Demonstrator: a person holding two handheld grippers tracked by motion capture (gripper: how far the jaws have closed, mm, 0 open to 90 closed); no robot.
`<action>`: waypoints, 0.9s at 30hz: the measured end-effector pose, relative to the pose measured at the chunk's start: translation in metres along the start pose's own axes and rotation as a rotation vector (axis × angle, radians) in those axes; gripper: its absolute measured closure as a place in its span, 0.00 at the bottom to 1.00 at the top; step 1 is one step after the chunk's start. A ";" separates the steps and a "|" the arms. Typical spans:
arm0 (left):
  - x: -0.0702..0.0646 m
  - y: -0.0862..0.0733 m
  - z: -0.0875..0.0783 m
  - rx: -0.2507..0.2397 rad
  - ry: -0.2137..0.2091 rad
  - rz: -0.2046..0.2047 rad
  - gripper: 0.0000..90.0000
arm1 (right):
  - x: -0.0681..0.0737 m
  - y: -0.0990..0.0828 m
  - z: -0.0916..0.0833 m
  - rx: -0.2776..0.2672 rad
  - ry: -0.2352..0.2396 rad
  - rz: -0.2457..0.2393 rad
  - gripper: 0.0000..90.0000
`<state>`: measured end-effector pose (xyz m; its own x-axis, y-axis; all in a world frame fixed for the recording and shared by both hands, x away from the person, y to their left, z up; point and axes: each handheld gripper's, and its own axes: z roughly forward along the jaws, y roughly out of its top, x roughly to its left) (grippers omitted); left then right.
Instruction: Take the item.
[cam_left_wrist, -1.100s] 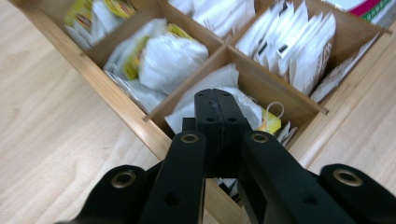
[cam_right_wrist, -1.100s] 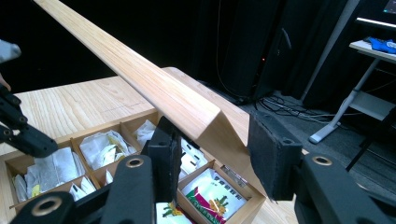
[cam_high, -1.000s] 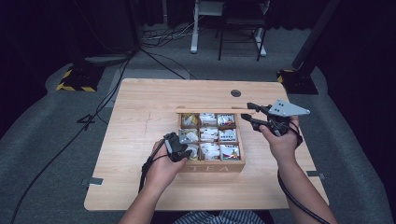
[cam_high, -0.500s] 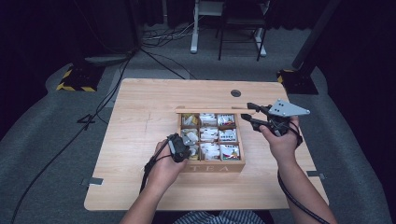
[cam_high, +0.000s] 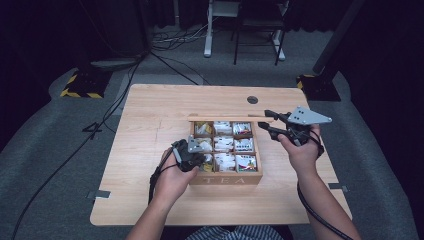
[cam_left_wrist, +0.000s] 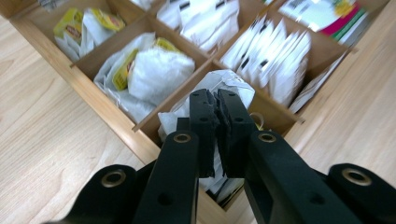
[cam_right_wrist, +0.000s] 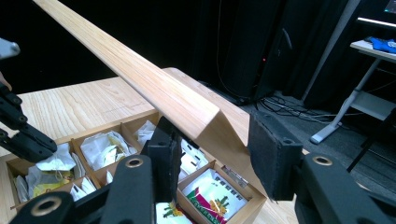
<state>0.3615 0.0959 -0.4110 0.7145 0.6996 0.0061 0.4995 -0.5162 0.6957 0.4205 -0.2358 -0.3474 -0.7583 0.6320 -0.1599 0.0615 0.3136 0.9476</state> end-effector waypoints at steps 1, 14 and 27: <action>0.000 0.000 -0.002 -0.008 -0.007 -0.006 0.95 | 0.000 0.000 0.000 0.000 0.000 0.000 0.62; 0.005 0.003 -0.039 -0.135 -0.035 -0.038 0.95 | -0.002 0.000 0.000 -0.004 0.007 0.010 0.62; 0.011 -0.001 -0.069 -0.198 -0.060 -0.078 0.95 | -0.003 0.000 0.001 -0.009 0.013 0.015 0.62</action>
<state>0.3358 0.1380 -0.3621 0.7079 0.7003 -0.0920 0.4532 -0.3504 0.8196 0.4236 -0.2372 -0.3469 -0.7659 0.6271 -0.1417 0.0677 0.2978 0.9522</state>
